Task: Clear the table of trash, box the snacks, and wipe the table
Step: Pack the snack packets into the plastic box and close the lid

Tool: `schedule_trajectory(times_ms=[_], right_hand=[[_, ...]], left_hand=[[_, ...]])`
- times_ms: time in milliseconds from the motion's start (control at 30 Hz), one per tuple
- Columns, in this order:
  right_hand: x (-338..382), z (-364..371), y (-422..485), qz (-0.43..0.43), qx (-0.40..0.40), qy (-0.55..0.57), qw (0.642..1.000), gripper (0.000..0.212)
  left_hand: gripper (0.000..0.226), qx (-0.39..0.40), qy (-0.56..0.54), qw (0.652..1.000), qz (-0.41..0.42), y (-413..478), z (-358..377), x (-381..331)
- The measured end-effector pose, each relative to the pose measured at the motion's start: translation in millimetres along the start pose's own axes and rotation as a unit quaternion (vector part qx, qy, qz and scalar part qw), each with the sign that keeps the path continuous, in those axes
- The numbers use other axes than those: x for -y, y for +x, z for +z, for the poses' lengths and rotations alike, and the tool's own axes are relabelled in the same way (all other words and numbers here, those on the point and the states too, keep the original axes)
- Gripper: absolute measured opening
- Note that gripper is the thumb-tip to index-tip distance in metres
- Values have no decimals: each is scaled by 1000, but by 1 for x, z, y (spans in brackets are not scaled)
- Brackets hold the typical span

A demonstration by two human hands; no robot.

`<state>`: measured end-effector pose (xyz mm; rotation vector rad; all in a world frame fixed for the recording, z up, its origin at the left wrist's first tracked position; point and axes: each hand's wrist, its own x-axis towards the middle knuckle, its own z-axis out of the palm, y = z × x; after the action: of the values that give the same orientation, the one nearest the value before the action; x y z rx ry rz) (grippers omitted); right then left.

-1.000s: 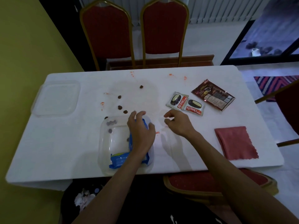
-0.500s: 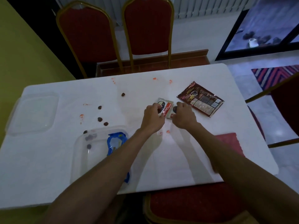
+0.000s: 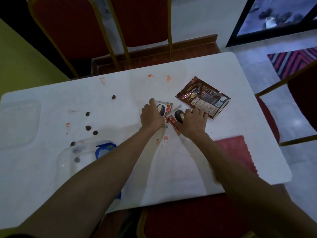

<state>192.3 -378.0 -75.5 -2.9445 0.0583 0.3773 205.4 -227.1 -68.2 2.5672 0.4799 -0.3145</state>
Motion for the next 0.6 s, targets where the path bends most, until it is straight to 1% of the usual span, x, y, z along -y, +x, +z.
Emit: schedule_trajectory(times_ms=[67, 133, 200, 267, 333, 400, 500, 600], right_hand=[[-5, 0, -2, 14, 1, 26, 1000, 66], [-6, 1, -4, 29, 5, 76, 997, 62], [-5, 2, -9, 44, 18, 149, 988, 53], [-3, 1, -15, 58, 28, 232, 971, 46], [0, -5, -25, 74, 28, 311, 947, 43], [8, -15, -39, 81, 23, 370, 925, 41], [30, -24, -66, 68, 28, 420, 905, 36], [64, -26, -92, 46, 55, 434, 898, 35]], left_hand=[[72, -7, -54, 998, -40, -4, 5, -1], [57, 21, -108, 991, -78, -8, 4, -2], [40, 55, -158, 981, -98, -14, 1, -2], [41, 63, -213, 968, -115, -21, -4, 1], [44, 47, -253, 959, -116, -32, -15, 6], [42, 30, -289, 951, -109, -46, -29, 14], [39, -8, -325, 940, -99, -73, -57, 32], [40, -44, -341, 933, -103, -102, -88, 63]])
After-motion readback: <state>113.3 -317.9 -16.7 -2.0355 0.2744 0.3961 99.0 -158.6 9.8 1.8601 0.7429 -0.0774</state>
